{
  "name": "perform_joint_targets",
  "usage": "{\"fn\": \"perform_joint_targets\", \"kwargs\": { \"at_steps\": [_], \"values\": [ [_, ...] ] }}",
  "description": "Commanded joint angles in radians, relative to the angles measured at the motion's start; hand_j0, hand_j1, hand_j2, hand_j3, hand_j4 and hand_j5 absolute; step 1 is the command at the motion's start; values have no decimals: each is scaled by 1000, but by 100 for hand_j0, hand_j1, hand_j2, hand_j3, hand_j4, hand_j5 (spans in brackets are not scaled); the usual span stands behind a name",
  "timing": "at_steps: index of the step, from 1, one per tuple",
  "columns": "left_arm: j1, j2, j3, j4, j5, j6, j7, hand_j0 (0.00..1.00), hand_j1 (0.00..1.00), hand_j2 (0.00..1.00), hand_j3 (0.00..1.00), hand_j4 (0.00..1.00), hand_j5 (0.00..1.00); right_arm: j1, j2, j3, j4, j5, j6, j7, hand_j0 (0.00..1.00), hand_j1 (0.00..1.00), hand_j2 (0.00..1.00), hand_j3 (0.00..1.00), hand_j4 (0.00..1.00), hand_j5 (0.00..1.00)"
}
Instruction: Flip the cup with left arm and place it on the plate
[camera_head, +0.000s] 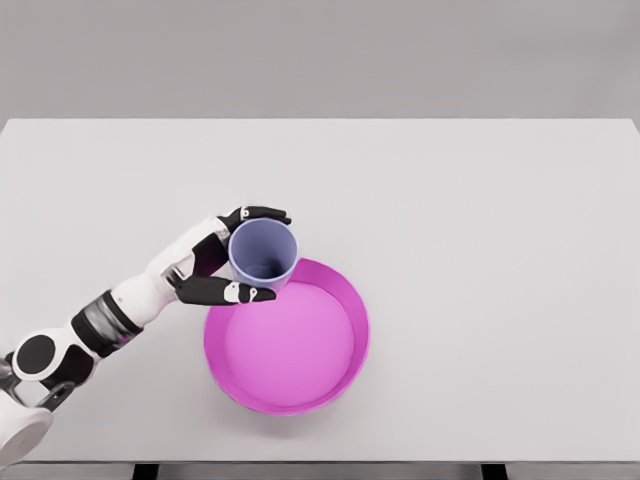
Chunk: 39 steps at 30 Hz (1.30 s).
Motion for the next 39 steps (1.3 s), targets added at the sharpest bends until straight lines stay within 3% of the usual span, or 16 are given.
{"fn": "perform_joint_targets", "kwargs": {
  "at_steps": [1, 4, 19, 28, 33, 35, 39],
  "values": [
    [0, -3, -4, -1, 2, -11, 0, 78, 78, 78, 78, 78, 78, 0, 0, 0, 0, 0, 0, 0, 100, 100, 100, 100, 100, 100],
    [35, -13, -4, -1, -7, -9, 0, 79, 79, 79, 79, 79, 79, 0, 0, 0, 0, 0, 0, 0, 100, 100, 100, 100, 100, 100],
    [91, -120, -5, 2, -30, -9, 0, 80, 80, 80, 80, 80, 80, 0, 0, 0, 0, 0, 0, 0, 100, 100, 100, 100, 100, 100],
    [121, -132, -3, 8, -22, -9, 0, 81, 81, 81, 81, 81, 81, 0, 0, 0, 0, 0, 0, 0, 100, 100, 100, 100, 100, 100],
    [121, -132, -2, 8, -24, -11, 0, 85, 85, 85, 85, 85, 85, 0, 0, 0, 0, 0, 0, 0, 100, 100, 100, 100, 100, 100],
    [123, -131, -2, 8, -24, -11, 0, 93, 93, 93, 93, 93, 93, 0, 0, 0, 0, 0, 0, 0, 100, 100, 100, 100, 100, 100],
    [130, -131, -2, 5, -27, -23, 0, 100, 100, 100, 100, 100, 100, 0, 0, 0, 0, 0, 0, 0, 100, 100, 100, 100, 100, 100]
  ]
}}
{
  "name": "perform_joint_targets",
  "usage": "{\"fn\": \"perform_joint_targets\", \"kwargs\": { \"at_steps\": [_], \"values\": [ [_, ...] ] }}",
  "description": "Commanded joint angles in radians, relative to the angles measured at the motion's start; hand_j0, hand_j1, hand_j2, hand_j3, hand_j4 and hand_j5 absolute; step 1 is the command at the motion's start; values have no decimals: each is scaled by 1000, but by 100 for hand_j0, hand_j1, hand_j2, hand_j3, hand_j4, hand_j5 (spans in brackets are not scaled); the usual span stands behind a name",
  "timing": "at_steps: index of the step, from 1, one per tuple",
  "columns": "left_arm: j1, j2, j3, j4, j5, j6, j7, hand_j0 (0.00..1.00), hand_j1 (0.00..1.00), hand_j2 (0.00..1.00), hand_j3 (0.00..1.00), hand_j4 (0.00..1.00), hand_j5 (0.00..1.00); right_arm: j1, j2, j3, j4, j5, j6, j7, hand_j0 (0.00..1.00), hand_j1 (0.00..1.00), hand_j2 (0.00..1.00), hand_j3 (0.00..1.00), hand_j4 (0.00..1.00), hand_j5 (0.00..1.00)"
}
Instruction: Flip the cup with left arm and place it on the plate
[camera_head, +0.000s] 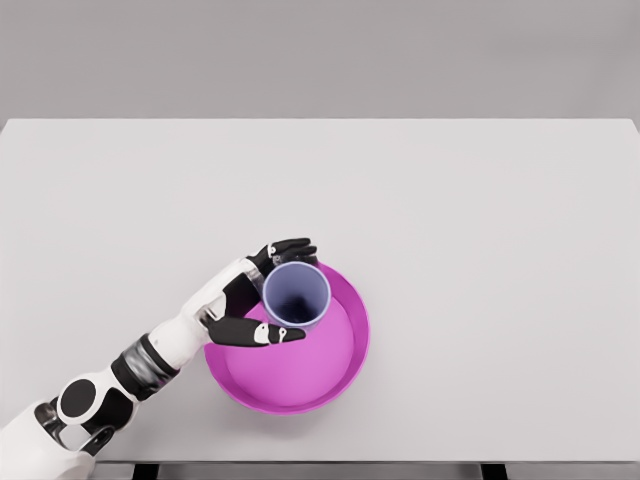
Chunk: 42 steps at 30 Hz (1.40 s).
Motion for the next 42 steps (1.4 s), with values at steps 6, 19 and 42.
{"fn": "perform_joint_targets", "kwargs": {
  "at_steps": [6, 19, 42],
  "values": [
    [0, 4, 2, -3, 2, -7, 0, 100, 100, 100, 100, 100, 100, 0, 0, 0, 0, 0, 0, 0, 100, 100, 100, 100, 100, 100],
    [-6, 21, 28, -5, -1, -7, 0, 100, 100, 100, 100, 100, 100, 0, 0, 0, 0, 0, 0, 0, 100, 100, 100, 100, 100, 100],
    [-15, 206, 97, -8, -59, -162, 0, 100, 100, 100, 100, 100, 100, 0, 0, 0, 0, 0, 0, 0, 100, 100, 100, 100, 100, 100]
  ]
}}
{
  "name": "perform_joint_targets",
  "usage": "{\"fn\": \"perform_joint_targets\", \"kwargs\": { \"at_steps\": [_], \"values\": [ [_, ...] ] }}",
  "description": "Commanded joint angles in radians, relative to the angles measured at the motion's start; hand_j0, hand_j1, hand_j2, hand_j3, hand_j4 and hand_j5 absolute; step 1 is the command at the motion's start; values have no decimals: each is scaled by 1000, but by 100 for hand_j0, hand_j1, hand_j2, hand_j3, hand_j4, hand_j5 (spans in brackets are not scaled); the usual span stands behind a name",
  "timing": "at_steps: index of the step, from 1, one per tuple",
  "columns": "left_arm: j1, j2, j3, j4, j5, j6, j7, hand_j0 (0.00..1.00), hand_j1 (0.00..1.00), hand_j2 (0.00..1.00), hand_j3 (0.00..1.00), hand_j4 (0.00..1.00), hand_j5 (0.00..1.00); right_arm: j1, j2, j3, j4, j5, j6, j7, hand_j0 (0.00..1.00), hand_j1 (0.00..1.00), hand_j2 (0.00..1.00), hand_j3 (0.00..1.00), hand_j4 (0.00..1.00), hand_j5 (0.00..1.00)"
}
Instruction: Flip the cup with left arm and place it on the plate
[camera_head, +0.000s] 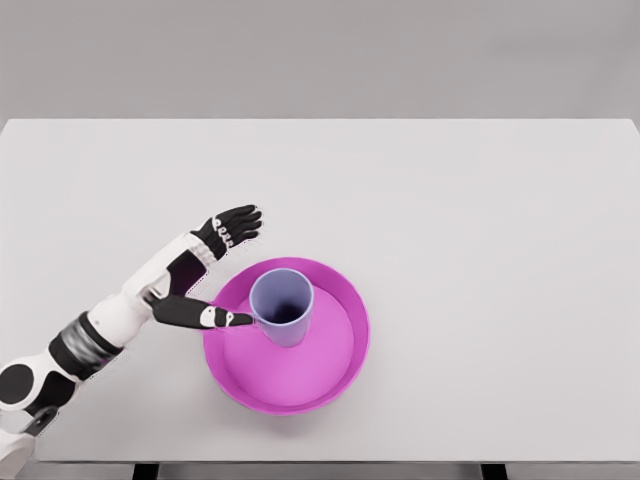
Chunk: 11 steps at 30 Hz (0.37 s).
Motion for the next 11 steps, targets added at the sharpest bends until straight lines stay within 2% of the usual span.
{"fn": "perform_joint_targets", "kwargs": {
  "at_steps": [1, 2, 4, 7, 11],
  "values": [
    [0, 61, 49, -1, -33, -48, 0, 100, 100, 100, 100, 100, 100, 0, 0, 0, 0, 0, 0, 0, 100, 100, 100, 100, 100, 100],
    [0, 99, 99, -1, -36, -51, -1, 100, 100, 100, 100, 100, 100, 0, 0, 0, 0, 0, 0, 0, 100, 100, 100, 100, 100, 100],
    [2, 161, 155, -1, -49, -51, 0, 100, 100, 100, 100, 100, 100, 0, 0, 0, 0, -1, 0, 0, 100, 100, 100, 100, 100, 100],
    [-3, 185, 227, 4, -108, -63, 0, 100, 100, 100, 100, 100, 100, 0, 0, 0, 0, 0, 0, 0, 100, 100, 100, 100, 100, 100],
    [-9, 185, 242, 4, -112, -63, 3, 100, 100, 100, 100, 100, 100, 0, 0, 0, 0, 0, 0, 0, 100, 100, 100, 100, 100, 100]
  ]
}}
